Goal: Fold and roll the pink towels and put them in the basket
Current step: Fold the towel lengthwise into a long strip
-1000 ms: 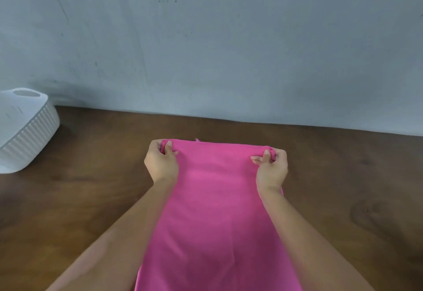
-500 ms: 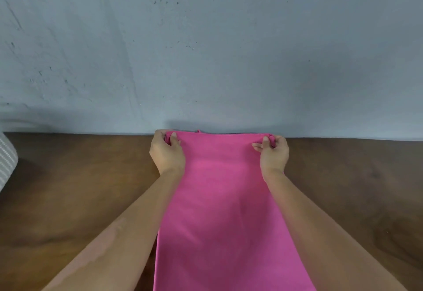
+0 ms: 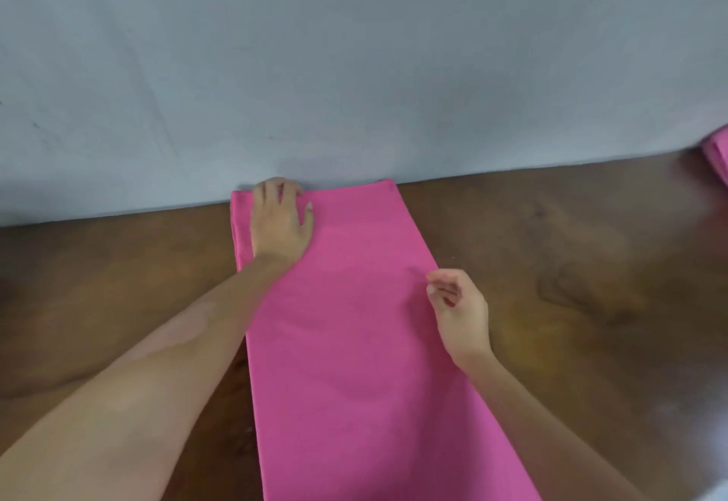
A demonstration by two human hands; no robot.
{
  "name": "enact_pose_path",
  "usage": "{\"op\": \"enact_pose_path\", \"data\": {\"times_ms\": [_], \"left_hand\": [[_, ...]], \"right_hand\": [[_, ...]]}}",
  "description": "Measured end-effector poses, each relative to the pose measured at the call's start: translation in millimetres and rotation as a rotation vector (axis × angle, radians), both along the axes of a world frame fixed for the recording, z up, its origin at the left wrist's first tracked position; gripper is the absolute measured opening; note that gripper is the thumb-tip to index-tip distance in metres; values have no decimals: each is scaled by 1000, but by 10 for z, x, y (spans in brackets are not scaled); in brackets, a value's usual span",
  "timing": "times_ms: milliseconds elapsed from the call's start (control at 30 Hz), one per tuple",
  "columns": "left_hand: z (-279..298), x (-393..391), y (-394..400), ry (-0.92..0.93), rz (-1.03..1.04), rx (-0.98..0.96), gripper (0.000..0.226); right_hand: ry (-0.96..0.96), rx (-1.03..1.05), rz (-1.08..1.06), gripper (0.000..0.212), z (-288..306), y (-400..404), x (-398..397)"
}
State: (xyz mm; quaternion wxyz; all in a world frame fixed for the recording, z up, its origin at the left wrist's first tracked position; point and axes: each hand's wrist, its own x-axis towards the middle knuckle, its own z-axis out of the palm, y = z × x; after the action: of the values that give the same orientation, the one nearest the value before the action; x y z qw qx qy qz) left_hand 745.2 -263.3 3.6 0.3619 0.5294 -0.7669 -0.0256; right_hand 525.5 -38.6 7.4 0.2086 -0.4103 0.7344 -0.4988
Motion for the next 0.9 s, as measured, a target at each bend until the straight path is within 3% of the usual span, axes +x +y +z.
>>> {"op": "enact_pose_path", "data": {"times_ms": [333,500,667,833,900], "left_hand": [[146,-705,1078,-434,-639,123,31],[382,-1181,1640,-736,-926,168,68],[599,-1542,1939,-1081,-857,225,55],[678,-1763,2120,-1160,-676,332,32],[676,-1844,2213,-1191,-591,337,46]], "right_hand": [[140,91,-19,31,9,1311,-96],[255,196,-19,36,21,1769,-206],[296,375,33,22,87,2049,-312],[442,482,105,30,156,2290,-364],[474,521,134,39,172,2364,-384]]}}
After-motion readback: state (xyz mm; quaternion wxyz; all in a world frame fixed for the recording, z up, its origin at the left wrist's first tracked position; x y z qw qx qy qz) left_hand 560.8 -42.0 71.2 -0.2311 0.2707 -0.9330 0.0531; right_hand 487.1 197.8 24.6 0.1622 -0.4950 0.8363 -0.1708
